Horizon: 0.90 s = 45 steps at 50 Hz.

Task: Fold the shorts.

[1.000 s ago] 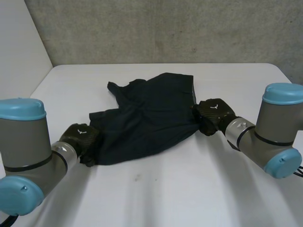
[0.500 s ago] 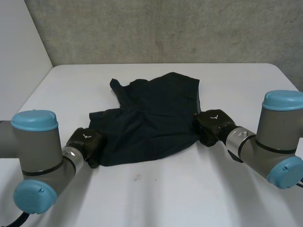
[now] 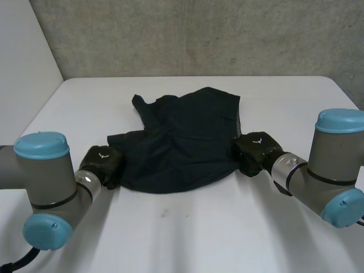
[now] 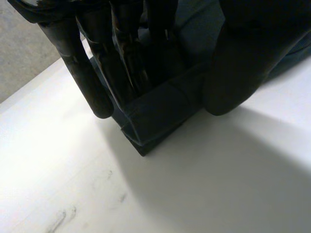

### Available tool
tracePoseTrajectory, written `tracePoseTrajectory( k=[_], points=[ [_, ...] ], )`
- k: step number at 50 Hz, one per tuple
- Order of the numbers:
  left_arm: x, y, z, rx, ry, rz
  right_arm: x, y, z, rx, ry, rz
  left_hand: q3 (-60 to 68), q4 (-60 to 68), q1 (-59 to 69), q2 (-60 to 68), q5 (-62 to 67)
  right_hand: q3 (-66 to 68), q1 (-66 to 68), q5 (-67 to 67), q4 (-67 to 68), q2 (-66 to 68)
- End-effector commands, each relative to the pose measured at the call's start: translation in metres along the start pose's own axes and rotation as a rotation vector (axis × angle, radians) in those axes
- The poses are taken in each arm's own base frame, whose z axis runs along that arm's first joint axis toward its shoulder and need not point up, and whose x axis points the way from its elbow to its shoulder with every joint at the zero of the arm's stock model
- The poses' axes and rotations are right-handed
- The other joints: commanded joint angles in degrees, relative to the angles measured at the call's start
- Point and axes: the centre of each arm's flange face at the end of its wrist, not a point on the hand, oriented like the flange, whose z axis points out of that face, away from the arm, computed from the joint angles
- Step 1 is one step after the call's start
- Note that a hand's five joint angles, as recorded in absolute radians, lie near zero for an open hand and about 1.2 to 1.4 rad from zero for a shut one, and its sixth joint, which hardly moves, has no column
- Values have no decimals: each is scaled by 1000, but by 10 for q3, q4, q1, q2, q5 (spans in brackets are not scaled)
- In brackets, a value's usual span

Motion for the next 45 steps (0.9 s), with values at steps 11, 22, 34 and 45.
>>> tracePoseTrajectory(
  k=[11,22,34,45],
  points=[
    [-31,-69,-71,77,-50,46,3,-68,-48,56,21,-143,242,239,238,240,251,122,268,142,119,128],
    [-45,-114,-164,191,-73,18,7,-118,-115,26,147,-274,242,239,238,240,251,122,268,142,119,128],
    [-13,-55,-132,-63,58,-64,-20,-57,-90,-181,-17,-51,242,239,238,240,251,111,257,131,108,116],
    [-8,-51,-114,-75,64,-113,-37,-24,-93,-228,-106,199,242,239,238,240,251,-201,-56,-182,-205,-196]
  ],
)
